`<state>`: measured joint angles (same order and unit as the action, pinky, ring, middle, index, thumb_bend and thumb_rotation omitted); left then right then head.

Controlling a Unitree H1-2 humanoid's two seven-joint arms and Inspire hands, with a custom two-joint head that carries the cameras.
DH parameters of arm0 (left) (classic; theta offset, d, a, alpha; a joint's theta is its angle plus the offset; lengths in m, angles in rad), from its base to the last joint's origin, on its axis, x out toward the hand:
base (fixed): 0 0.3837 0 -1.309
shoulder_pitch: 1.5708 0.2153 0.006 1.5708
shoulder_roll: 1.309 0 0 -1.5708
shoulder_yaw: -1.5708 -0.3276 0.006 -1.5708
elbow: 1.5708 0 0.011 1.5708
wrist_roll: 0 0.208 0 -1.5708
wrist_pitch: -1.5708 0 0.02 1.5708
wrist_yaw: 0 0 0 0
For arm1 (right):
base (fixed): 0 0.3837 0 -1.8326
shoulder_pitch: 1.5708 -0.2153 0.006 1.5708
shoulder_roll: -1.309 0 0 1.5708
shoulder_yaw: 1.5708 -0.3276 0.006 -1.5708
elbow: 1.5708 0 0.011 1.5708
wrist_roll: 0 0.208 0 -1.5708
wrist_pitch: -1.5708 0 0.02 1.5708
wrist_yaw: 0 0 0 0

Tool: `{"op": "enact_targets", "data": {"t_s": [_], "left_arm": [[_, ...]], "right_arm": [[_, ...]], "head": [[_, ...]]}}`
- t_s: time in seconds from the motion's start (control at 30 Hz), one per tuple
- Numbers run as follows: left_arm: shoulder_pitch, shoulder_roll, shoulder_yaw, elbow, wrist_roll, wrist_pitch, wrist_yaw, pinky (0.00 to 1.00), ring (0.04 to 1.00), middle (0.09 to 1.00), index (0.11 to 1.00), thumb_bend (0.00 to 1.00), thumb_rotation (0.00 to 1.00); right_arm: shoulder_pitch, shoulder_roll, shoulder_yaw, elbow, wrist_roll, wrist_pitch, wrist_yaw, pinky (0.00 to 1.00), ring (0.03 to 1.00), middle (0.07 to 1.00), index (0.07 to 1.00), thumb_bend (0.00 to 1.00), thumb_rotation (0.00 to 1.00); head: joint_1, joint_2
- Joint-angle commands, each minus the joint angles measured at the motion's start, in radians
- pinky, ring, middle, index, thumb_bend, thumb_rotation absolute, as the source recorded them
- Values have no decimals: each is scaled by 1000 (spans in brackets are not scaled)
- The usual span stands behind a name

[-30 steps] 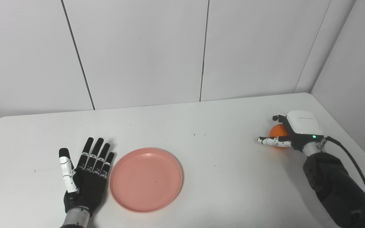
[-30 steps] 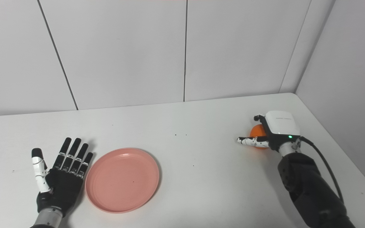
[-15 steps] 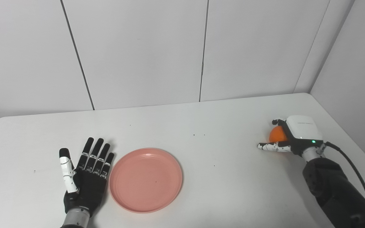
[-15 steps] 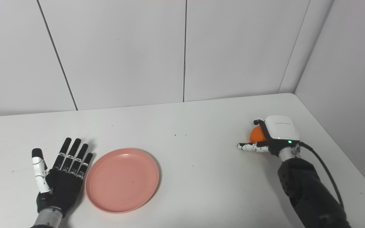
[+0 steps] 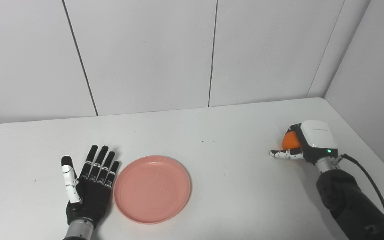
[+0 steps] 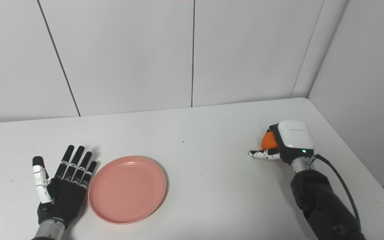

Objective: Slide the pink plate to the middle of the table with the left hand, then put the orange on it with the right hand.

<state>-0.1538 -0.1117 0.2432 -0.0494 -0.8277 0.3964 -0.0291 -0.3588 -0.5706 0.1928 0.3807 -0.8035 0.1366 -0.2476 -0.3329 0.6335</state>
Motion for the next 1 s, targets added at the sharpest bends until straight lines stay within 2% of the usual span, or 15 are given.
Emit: {"op": "enact_targets", "data": {"t_s": [0.0,0.2,0.4,0.57,0.7,0.8,0.97], "left_arm": [[21,1,0,25,12,30,21,1000,913,804,859,756,645],[22,2,-2,24,16,30,21,1000,912,805,852,758,642],[23,-1,-1,23,13,30,22,1000,907,798,845,756,642],[27,-9,-7,11,22,32,34,1000,895,795,825,770,629],[30,-16,-13,9,28,29,35,1000,896,801,830,777,626],[33,-25,-21,5,44,24,41,1000,887,798,825,782,627],[41,-49,-38,1,71,9,35,1000,895,814,843,764,647]], "right_arm": [[-19,-23,13,-5,-8,-17,23,86,141,205,250,561,411],[-21,-28,20,-14,0,-20,26,89,144,206,248,552,385],[-22,-37,17,-65,9,-7,68,104,159,225,279,558,419],[-26,-45,-13,-139,34,-30,85,91,142,206,258,563,395],[-38,-55,-38,-208,53,-36,88,72,124,184,236,557,435],[-46,-61,-58,-279,53,-21,115,73,125,186,240,560,424],[-71,-61,-79,-376,58,-46,138,66,114,171,221,570,447]], "head": [[1,0],[3,-1],[9,1],[30,3],[55,5],[72,5],[117,2]]}}
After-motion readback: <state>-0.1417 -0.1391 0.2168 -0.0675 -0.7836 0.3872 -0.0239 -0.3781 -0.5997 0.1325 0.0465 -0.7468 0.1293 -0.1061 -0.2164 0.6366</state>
